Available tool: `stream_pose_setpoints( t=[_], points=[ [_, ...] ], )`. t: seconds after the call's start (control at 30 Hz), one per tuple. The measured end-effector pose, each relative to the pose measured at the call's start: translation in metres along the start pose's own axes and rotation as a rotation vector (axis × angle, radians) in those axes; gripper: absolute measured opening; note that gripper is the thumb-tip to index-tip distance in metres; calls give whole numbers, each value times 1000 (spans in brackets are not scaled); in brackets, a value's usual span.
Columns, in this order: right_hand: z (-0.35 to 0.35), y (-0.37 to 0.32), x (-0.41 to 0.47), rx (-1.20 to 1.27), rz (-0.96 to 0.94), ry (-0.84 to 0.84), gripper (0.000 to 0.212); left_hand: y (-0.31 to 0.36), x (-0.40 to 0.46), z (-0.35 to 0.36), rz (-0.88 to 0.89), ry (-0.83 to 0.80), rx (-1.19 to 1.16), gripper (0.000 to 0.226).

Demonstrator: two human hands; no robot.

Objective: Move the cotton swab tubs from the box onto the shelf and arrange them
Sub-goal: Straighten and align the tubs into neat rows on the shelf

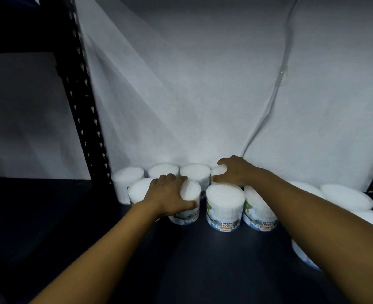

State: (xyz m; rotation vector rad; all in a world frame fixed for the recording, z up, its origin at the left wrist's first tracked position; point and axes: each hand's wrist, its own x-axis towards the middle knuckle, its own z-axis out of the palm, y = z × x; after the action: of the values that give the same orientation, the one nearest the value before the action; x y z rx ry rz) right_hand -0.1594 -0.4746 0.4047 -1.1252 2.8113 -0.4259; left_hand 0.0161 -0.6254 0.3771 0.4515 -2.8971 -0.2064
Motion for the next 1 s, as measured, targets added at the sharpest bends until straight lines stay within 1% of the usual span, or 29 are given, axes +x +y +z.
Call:
stream_pose_setpoints(
  t=[0.17, 0.4, 0.53, 0.63, 0.8, 0.9, 1.0],
  points=[
    [3, 3, -7, 18, -8, 85, 72, 1, -1, -4, -21, -15, -51, 83],
    [-10, -3, -19, 94, -86, 261, 71, 8, -3, -22, -16, 58, -154, 85],
    [-27, -10, -29, 100, -129, 342, 64, 12, -7, -37, -30, 114, -240, 89],
    [-40, -14, -40, 116, -148, 377, 68, 15, -10, -50, -27, 155, -259, 92],
    [-63, -28, -67, 117, -178, 438, 63, 23, -23, -72, 7, 240, -262, 81],
    [-75, -37, -88, 112, -186, 434, 61, 30, -36, -87, 26, 256, -260, 81],
    [-79, -41, -111, 106, -168, 419, 66, 36, -50, -100, 39, 252, -265, 81]
  ],
)
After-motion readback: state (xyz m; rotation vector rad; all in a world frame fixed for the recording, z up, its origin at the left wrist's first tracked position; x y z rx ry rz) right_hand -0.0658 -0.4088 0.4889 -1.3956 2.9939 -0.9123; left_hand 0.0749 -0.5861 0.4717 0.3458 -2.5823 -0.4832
